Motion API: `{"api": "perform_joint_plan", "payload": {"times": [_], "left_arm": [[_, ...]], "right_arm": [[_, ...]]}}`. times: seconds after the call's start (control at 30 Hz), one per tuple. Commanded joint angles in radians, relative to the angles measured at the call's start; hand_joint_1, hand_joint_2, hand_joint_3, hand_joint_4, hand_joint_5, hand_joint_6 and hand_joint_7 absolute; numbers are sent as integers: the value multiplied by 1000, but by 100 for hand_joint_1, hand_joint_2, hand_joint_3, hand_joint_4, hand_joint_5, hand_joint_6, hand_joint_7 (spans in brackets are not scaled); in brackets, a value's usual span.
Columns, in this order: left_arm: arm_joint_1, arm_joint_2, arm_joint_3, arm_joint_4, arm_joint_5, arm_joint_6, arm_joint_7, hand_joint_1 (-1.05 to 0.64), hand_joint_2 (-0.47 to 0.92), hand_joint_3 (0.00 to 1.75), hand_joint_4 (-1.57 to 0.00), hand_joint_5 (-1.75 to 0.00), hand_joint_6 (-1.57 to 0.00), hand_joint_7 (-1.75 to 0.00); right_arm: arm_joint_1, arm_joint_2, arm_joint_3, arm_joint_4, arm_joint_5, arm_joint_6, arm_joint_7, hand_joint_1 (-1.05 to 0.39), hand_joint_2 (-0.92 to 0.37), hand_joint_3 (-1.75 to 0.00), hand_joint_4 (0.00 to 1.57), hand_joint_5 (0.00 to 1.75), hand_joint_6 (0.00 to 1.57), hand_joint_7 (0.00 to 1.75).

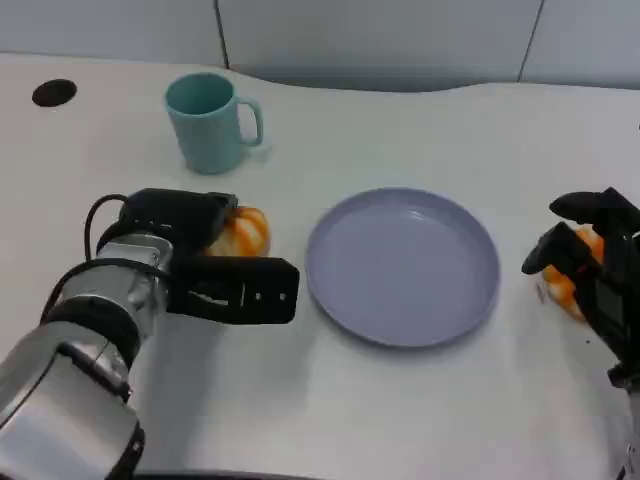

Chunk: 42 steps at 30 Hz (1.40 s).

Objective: Grasp the bread from the table and place it into the plate.

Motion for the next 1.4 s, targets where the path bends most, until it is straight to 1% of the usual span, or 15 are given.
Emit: {"api": "perform_joint_plan", "payload": {"times": [0.03,0.4,0.63,0.67,0.73,0.8,0.83,0.9,1.0,1.03,1.07,1.1,1.17,1.37,1.4], "left_arm": [[-20,16,26,-6,-28,-32,28,-36,92,44,-107,-12,-99,-3],[-28,34,62,-14,-56,-89,69,-33,92,37,-109,-15,-98,-1],[-86,57,58,-32,-49,-152,116,-37,92,38,-108,-14,-100,-2],[-93,60,58,-35,-50,-169,127,-37,92,37,-111,-18,-102,-3],[-100,63,58,-36,-51,-188,139,-38,92,35,-99,-62,-109,-3],[-122,63,48,-41,-42,-206,151,-39,92,36,-96,-92,-118,-9],[-135,63,41,-45,-35,-214,157,-38,92,35,-91,-98,-116,-11],[-153,61,31,-50,-25,-228,173,-37,92,33,-88,-98,-113,-10],[-174,55,17,-54,-9,-253,200,-34,92,27,-93,-110,-119,-14],[-182,51,11,-55,-2,-262,206,-33,91,25,-91,-129,-120,-25],[-194,41,4,-57,3,-276,211,-32,91,22,-89,-144,-107,-62],[-201,34,-1,-57,7,-285,214,-30,90,19,-88,-153,-97,-88],[-209,15,-15,-57,14,-313,230,-29,90,16,-87,-162,-89,-111],[-216,-6,-37,-48,25,-350,262,-29,89,17,-87,-167,-89,-119],[-213,-32,-58,-48,42,-366,278,-29,89,17,-87,-167,-89,-119]], "right_arm": [[12,-5,-9,-9,12,-4,-3,-54,-92,-8,63,169,80,91],[11,-11,-10,-7,7,-3,-7,-55,-92,-9,65,167,79,91],[8,-8,-12,-5,5,-8,-18,-55,-92,-6,63,168,80,88],[8,-9,-12,-4,5,-9,-17,-55,-92,-6,63,168,79,88],[7,-9,-12,-2,6,-11,-14,-55,-92,-7,63,168,80,88],[6,-10,-14,0,11,-9,-6,-55,-92,-8,63,168,80,88],[6,-10,-13,1,10,-13,-5,-54,-92,-8,63,168,80,88],[6,-10,-13,4,8,-21,-3,-54,-92,-10,64,168,80,88],[7,-9,-12,2,7,-19,-6,-53,-92,-10,64,167,79,88],[8,-9,-10,-2,5,-15,-10,-54,-92,-9,63,168,80,88],[10,-7,-9,-6,7,-11,-11,-54,-92,-9,63,168,80,89],[10,-5,-8,-8,9,-8,-12,-55,-92,-7,63,168,80,87],[12,-1,-8,-14,10,-11,-13,-55,-92,-6,63,168,81,86],[15,3,-7,-21,8,-18,-16,-55,-92,-7,62,168,81,86],[13,5,-8,-19,9,-34,-5,-55,-92,-7,62,168,81,86]]}}
